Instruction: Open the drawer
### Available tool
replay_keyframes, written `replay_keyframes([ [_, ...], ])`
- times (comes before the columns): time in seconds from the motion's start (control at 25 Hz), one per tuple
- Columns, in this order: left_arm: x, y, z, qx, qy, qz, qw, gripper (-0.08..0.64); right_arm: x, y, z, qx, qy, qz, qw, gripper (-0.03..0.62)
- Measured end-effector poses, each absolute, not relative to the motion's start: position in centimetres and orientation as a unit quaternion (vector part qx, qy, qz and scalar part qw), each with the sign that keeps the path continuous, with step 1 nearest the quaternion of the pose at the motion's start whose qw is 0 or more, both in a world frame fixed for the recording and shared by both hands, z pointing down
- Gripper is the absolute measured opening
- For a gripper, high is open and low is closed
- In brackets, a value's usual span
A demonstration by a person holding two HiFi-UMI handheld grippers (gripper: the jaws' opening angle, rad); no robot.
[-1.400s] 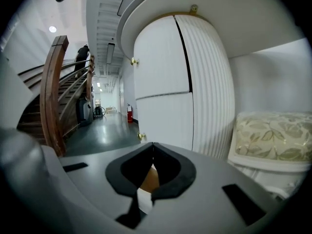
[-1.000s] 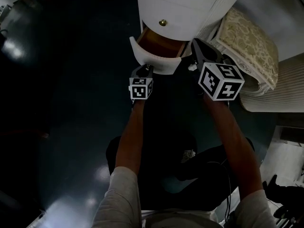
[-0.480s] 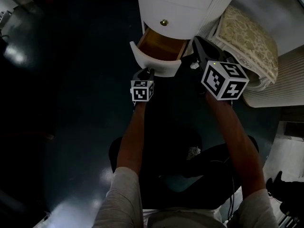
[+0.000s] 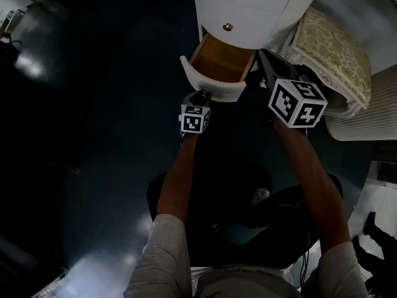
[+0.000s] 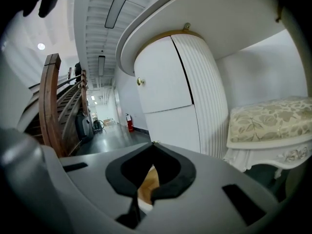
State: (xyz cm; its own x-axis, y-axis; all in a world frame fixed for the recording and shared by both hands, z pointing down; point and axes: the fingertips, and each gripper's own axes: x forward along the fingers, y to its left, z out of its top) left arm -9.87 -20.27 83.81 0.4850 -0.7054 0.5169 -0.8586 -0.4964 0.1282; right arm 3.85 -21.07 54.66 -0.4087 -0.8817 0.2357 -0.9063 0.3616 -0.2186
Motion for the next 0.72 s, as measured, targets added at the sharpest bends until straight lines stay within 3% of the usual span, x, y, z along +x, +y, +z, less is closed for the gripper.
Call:
replay_keyframes([
  [0.72,-11.7,-16.9,84.0,0.845,-0.444,0.236,0.180,0.102,2.0,-20.5,58.5,0.528,-0.830,0.147,0.103,0.015],
])
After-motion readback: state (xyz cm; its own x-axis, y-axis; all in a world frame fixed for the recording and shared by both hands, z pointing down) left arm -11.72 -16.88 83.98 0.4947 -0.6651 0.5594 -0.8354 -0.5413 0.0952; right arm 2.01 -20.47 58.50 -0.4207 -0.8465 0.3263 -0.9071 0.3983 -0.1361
